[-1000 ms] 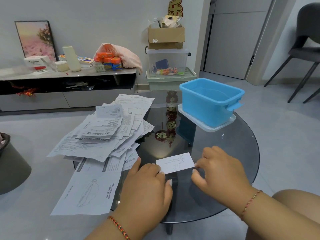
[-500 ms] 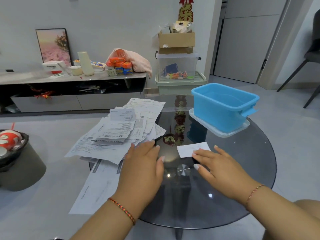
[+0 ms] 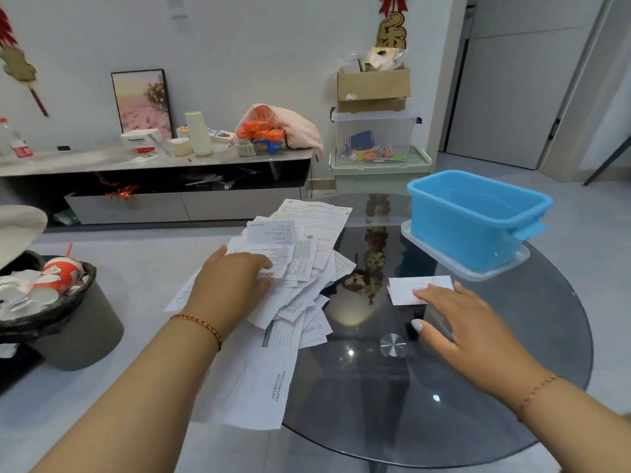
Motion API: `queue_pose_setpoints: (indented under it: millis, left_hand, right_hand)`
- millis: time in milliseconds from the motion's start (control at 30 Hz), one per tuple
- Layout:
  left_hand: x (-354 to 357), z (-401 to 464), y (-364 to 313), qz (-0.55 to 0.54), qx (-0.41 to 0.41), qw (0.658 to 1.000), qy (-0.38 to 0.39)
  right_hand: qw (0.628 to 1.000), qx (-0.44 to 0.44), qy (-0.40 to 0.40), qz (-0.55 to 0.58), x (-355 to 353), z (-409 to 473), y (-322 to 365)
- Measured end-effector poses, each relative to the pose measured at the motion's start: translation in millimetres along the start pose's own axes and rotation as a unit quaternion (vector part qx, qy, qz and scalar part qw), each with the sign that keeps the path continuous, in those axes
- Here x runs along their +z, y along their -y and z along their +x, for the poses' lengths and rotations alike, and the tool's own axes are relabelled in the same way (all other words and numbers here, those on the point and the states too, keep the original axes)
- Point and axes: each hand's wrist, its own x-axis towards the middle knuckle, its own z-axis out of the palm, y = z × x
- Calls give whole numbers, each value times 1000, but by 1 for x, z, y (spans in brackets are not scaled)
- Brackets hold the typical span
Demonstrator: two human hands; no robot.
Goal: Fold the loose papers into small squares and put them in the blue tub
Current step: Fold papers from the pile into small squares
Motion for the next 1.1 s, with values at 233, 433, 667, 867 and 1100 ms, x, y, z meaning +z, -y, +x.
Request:
queue_pose_setpoints:
  millis: [233, 433, 667, 867, 1100]
  left_hand:
    - [9, 2, -5, -5, 0, 999, -50]
    - [-5, -10, -38, -41, 45, 986, -155]
    - [-16, -65, -121, -70, 196, 974, -84]
    - [4, -92, -137, -194, 158, 967, 37]
    - [33, -98, -118, -348, 42, 929, 115]
  right_hand:
    - [1000, 9, 7, 8, 0, -1, -2]
    - [999, -8, -31, 43, -4, -6, 5]
    - [988, -53, -70, 129, -10, -23, 25]
    - [987, -31, 52, 147, -5, -34, 8]
    - [965, 48, 100, 239, -11, -46, -8]
